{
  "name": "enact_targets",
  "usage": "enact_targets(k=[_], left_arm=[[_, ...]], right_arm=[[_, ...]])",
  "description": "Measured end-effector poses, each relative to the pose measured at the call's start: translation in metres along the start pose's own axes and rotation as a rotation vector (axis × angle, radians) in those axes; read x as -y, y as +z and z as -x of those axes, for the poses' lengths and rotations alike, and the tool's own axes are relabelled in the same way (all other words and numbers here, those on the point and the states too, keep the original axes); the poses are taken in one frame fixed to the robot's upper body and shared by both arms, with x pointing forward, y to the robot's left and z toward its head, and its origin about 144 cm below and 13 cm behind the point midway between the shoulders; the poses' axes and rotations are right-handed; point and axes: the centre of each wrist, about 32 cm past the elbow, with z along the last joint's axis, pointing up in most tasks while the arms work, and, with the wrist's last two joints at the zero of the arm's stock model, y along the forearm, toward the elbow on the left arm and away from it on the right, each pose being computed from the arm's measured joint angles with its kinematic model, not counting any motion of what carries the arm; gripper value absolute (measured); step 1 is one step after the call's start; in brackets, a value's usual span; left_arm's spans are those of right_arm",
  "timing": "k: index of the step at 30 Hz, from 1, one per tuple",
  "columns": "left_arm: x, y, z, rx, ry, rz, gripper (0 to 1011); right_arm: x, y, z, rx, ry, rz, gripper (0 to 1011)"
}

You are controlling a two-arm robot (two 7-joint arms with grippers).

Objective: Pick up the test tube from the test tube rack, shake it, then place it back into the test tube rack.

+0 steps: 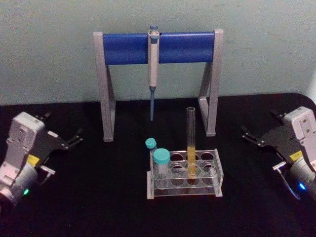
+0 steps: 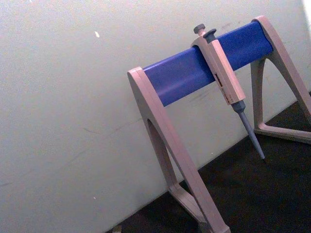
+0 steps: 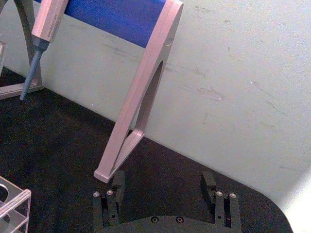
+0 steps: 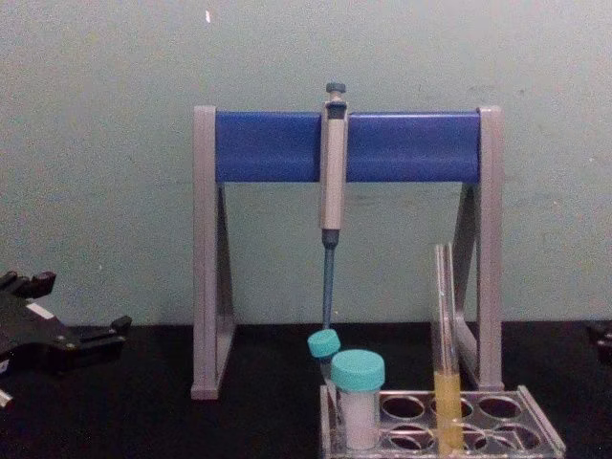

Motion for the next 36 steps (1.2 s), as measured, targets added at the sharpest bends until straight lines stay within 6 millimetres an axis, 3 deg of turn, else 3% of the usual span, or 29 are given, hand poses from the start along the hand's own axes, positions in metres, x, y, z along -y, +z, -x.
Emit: enact_targets(k=[36], left_arm=[[0.0000,0.0000,0.0000,0.000,0.000,0.000,1010]], right_arm=[[0.0000,0.0000,0.0000,0.000,0.000,0.000,1000]])
